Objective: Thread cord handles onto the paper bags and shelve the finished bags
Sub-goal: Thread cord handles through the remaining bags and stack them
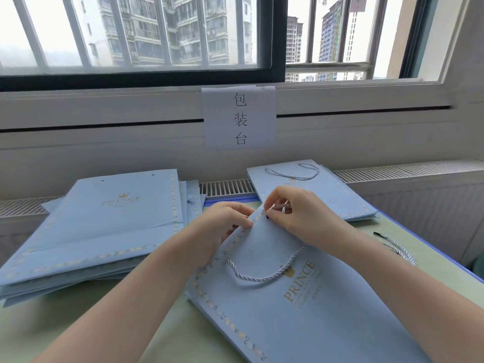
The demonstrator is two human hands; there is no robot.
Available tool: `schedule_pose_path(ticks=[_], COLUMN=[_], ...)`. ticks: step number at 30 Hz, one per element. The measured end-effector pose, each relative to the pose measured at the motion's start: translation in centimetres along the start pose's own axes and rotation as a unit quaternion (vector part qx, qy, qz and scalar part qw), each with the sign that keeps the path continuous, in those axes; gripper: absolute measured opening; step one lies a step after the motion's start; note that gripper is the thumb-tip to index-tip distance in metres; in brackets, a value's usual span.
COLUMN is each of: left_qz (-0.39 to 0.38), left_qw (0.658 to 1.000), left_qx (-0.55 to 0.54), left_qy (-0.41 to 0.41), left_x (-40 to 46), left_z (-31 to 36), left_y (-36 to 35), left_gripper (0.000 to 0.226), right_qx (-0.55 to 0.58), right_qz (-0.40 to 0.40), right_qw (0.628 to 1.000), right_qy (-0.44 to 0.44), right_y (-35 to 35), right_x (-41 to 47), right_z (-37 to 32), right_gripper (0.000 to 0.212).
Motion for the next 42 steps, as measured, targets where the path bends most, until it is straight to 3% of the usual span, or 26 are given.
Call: schedule_pose_path(ticks=[12,23,28,32,37,42], left_qz=[-0.054,-0.017,0.01,0.022,0.009,0.014], left_qw=[0.993,0.998,0.995,0.996,0.997,0.995], left_qx=[-0.106,0.055,0.097,0.087,0.071,0.091], left_qy=[0.016,-0.032,-0.035,-0.026,-0.025,-0.045], left_x=[-0.5,0.6,0.7,0.3,-0.8,-0.7], left_z=[-0.1,0.4,0.7,0.6,0.2,0.8], left_y=[-0.6,0.7,0.6,0.9,0.5,0.3], left_gripper=[0.051,0.019,0.022,0.042,0.027,0.026], right_qx=[0.052,0.086,0.136,0.202,0.337,0.565], right_qz=[-0.003,-0.023,-0.029,-0.003,0.019,0.106], right_qw=[0.999,0.996,0.99,0.977,0.935,0.813], right_qy=[0.002,0.007,-0.03,-0.064,-0.106,-0.095], right_y=[0.6,0.1,-0.2,0.4,0.5,2.1], right_x=[0.3,-0.1,-0.3,-0.3,-0.2,0.1], right_z=[0.0,-0.8,-0.6,-0.1,0.5,0.4], right_gripper=[0.021,0.018,0.021,0.021,0.019,0.023])
Point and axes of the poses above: each hand's wrist, its own x-axis towards the middle knuckle, its own y-axis out of the back of the hand, z = x × y, the point moved 7 cm from there along x, towards the middle knuckle
